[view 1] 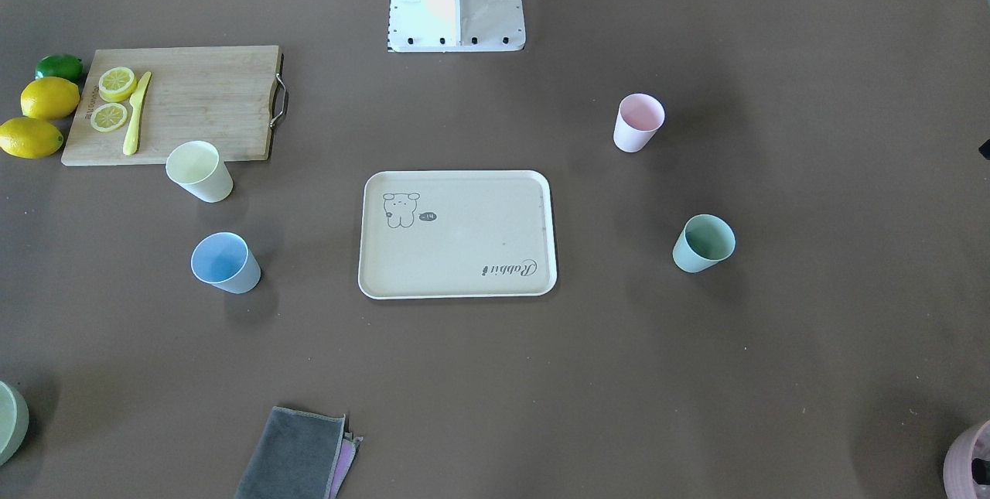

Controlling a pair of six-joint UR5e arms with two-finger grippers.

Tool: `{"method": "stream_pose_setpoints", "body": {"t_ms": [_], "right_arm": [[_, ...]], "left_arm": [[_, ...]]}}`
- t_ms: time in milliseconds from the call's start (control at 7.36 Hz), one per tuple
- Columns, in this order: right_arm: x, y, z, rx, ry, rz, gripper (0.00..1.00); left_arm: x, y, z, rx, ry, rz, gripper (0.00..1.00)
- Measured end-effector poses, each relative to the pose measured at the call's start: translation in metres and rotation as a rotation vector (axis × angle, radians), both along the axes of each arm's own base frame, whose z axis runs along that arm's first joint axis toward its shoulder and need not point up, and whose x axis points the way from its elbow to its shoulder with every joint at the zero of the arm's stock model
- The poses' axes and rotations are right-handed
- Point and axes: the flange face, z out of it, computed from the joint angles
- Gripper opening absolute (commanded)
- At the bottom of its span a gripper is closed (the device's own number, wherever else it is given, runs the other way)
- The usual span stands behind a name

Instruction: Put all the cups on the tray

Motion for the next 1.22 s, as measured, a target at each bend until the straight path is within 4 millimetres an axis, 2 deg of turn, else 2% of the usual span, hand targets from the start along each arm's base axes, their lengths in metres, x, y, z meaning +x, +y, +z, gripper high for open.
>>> {"method": "stream_pose_setpoints", "body": {"t_ms": [136,272,407,543,951,1086,1222], "right_arm": [[0.000,0.004,0.005,0.006,0.001,0.020,1.00],[-0.004,0.003,0.002,-0.012,-0.003,0.046,1.00],[-0.020,-0.004,-0.013,-0.045,-0.014,0.069,1.00],[-0.048,-0.017,-0.036,-0.077,-0.029,0.077,1.00],[-0.151,-0.049,-0.109,-0.108,-0.003,0.091,1.00],[-0.183,-0.049,-0.128,-0.112,-0.003,0.088,1.00],[-0.221,-0.039,-0.149,-0.124,-0.011,0.075,1.00]], "left_arm": [[0.027,0.002,-0.018,-0.027,0.041,-0.024,0.98],[0.055,0.004,-0.036,-0.035,0.059,-0.027,0.98],[0.081,0.006,-0.051,-0.033,0.068,-0.010,0.98],[0.100,0.006,-0.060,-0.027,0.072,0.011,0.98],[0.125,0.013,-0.073,-0.016,0.078,0.040,0.98],[0.126,0.015,-0.079,-0.015,0.077,0.024,0.98],[0.126,0.016,-0.081,-0.016,0.075,0.012,0.98]]}}
